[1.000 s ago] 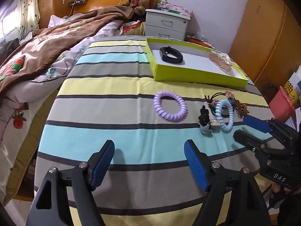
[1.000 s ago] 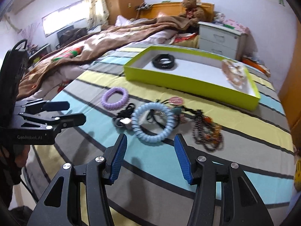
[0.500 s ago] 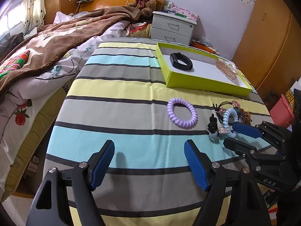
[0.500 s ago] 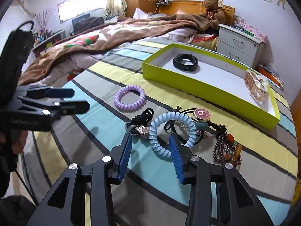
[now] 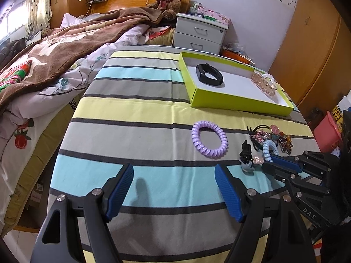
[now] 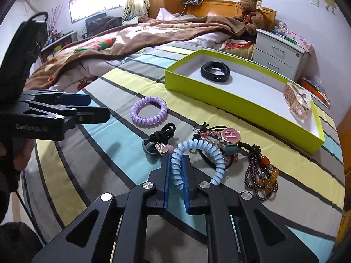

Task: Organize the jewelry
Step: 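Grasp the purple coiled hair tie with the left gripper while the right gripper holds the blue tie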

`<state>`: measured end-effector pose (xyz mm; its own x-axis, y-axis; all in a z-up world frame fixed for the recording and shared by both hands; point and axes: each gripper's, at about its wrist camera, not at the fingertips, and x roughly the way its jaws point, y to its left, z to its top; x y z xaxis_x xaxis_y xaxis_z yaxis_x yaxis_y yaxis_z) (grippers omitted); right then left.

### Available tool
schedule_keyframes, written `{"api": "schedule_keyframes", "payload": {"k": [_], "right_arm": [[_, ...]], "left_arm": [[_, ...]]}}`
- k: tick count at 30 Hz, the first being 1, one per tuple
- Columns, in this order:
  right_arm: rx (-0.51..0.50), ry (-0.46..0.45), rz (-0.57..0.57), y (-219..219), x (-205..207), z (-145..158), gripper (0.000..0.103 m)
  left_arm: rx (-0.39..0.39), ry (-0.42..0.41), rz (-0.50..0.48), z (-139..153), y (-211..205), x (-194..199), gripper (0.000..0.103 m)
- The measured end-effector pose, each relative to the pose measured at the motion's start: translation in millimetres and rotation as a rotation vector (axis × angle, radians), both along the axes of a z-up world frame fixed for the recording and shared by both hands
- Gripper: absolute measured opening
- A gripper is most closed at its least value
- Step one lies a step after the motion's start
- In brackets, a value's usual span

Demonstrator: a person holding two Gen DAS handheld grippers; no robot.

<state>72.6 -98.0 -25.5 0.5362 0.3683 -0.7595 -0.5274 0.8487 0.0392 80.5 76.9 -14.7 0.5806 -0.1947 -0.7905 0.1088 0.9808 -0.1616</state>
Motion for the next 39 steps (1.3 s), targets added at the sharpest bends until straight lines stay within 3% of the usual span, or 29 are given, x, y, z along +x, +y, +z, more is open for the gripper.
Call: {"api": "schedule_keyframes", "payload": {"k": [6, 19, 29, 39], "right_arm": [[0.062, -0.023, -0.046, -15.7, -10.7, 12.9, 0.010], [0.120, -0.076, -0.132, -43.6, -26.5, 32.6, 0.010], [0.145, -0.075, -0.144, -52.9, -22.3, 33.4, 0.010], [0.157, -0.076, -0.151, -57.7, -20.9, 32.5, 0.010]], "left_arm": [[0.012, -0.017, -0.045, 1.6, -14.1, 6.2, 0.078], [0.121, -0.070, -0.184, 1.5, -64.2, 26.8, 0.074], [0.128, -0.018, -0.153, -13.4, -67.9, 43.5, 0.058], [0.196, -0.014, -0.169, -13.5, -81.8, 50.4, 0.056]]}}
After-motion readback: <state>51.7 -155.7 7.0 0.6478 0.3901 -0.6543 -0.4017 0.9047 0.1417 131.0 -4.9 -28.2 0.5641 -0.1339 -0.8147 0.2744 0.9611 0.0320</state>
